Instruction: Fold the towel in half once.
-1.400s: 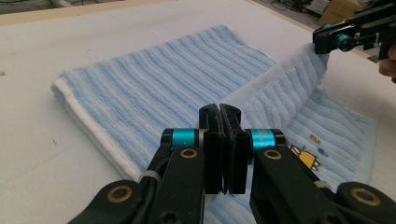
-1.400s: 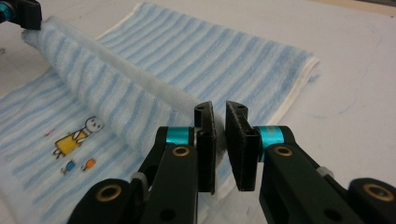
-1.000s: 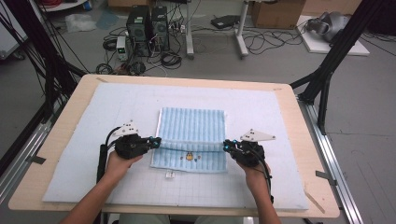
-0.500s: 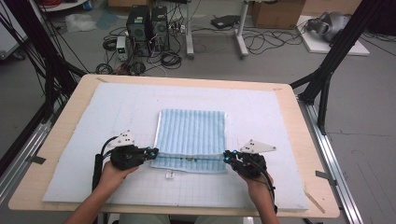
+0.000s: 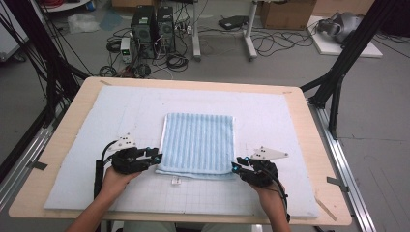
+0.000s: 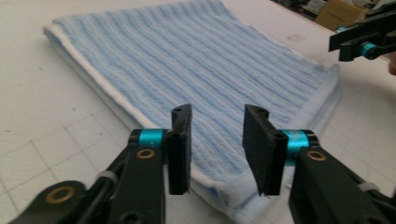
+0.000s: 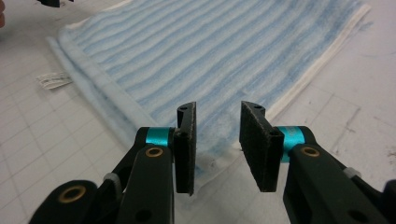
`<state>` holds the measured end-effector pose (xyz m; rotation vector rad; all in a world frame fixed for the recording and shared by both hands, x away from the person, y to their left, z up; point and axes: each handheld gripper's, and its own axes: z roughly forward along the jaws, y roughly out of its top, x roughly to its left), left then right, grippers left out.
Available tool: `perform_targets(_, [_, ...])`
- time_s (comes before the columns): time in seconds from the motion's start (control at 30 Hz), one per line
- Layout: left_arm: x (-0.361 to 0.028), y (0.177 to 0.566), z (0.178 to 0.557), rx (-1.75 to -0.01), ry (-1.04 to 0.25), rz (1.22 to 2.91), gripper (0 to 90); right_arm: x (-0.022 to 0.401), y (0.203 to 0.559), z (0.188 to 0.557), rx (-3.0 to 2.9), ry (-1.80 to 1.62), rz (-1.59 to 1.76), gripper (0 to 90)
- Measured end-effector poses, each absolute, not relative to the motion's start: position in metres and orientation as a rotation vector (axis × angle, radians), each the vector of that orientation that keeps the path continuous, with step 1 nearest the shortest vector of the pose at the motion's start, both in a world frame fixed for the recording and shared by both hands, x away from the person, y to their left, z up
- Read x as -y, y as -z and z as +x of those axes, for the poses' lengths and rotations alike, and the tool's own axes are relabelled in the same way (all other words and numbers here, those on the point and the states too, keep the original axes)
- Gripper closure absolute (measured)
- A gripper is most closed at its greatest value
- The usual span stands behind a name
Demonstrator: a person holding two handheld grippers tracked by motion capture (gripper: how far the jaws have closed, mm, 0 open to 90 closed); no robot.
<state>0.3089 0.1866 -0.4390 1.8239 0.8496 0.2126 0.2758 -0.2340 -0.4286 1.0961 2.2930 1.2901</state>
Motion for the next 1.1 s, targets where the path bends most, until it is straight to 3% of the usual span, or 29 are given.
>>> perform_targets(0.2, [-0.182,0.442,0.305,-0.869,-0.209,1.878,54.8,0.223,0.430,0.275,-2.363,-1.316,1.008,59.3])
perform_targets(0.4, [-0.183,0.450,0.307,-0.920,-0.178,1.919,46.6,0.220,0.438,0.274,-2.442,-1.257,1.002,61.4])
perform_targets(0.47, [-0.180,0.452,0.308,-0.924,-0.176,1.957,51.5,0.218,0.441,0.276,-2.459,-1.207,0.980,65.9])
perform_targets(0.63, [-0.175,0.450,0.305,-0.893,-0.226,1.996,84.9,0.216,0.444,0.276,-2.472,-1.150,0.968,85.6])
perform_targets(1.1, [-0.186,0.433,0.293,-0.831,-0.208,1.878,87.1,0.223,0.428,0.267,-2.442,-1.230,0.942,86.7])
